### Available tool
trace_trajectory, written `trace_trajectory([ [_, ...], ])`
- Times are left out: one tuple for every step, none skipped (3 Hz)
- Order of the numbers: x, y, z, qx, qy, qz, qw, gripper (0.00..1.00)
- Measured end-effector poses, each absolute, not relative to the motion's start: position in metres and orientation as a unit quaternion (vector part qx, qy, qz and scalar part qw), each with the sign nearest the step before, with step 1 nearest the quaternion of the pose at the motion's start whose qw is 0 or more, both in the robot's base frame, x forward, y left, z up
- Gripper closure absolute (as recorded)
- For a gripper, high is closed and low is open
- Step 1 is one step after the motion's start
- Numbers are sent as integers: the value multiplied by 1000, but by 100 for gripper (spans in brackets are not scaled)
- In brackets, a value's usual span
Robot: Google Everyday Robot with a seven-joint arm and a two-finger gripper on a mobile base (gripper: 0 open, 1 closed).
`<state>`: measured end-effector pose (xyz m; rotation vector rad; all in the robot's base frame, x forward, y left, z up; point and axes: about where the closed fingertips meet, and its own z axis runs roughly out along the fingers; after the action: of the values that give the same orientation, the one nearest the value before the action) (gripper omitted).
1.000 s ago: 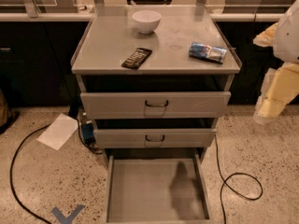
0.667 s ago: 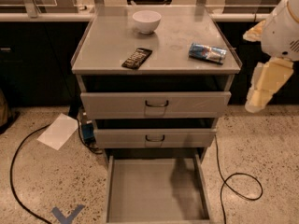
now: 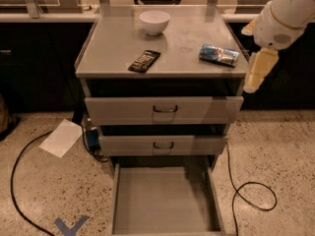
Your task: Place redbull can into bottom drawer
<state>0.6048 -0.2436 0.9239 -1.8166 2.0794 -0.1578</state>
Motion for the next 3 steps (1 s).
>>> trace_trajectory([
  [662, -251, 905, -639, 744, -52, 190, 0],
  [677, -256, 921, -631, 743, -65, 212, 0],
  [677, -256, 921, -631, 743, -65, 212, 0],
])
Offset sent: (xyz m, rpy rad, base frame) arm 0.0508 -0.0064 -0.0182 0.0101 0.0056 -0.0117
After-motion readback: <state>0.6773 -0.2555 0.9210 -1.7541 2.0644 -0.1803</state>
